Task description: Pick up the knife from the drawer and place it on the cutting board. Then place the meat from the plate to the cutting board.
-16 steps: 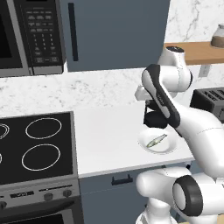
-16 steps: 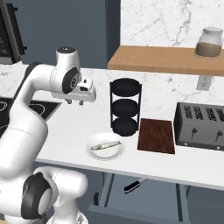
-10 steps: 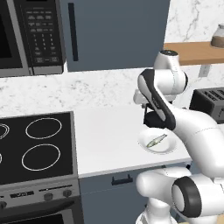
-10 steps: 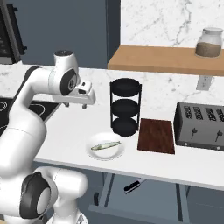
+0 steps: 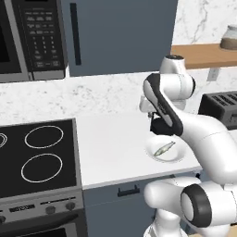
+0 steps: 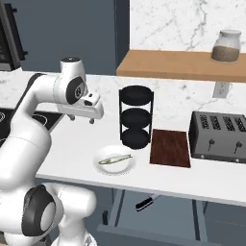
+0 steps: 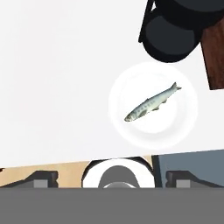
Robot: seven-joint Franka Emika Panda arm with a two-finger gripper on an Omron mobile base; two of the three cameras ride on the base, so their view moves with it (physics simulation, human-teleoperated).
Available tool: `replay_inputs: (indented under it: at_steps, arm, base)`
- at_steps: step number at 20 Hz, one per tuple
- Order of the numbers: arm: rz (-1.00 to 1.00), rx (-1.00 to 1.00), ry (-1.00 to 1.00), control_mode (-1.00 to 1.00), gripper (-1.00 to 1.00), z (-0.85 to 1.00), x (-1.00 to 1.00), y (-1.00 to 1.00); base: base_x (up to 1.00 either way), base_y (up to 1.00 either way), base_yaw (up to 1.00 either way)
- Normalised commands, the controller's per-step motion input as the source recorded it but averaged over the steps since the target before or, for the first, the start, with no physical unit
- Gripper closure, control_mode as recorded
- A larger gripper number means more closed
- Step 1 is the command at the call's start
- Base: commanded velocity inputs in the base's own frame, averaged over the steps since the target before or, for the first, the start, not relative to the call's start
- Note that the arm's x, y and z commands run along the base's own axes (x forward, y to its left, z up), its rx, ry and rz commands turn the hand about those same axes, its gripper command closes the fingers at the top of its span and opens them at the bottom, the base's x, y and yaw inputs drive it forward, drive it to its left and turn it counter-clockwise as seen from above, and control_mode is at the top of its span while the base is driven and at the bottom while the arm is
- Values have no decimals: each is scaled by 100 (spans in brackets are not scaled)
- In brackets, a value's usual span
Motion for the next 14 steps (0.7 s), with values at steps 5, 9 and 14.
replay_inputs:
  at_steps: [5, 9, 14]
  arm:
    - [0, 0, 0, 100, -100, 0, 0, 0]
    - [0, 0, 0, 100, -100, 0, 0, 0]
    - [0, 0, 0, 100, -100, 0, 0, 0]
  base:
    - [-3, 57, -71]
    - [0, 53, -78]
    - [17, 9, -49]
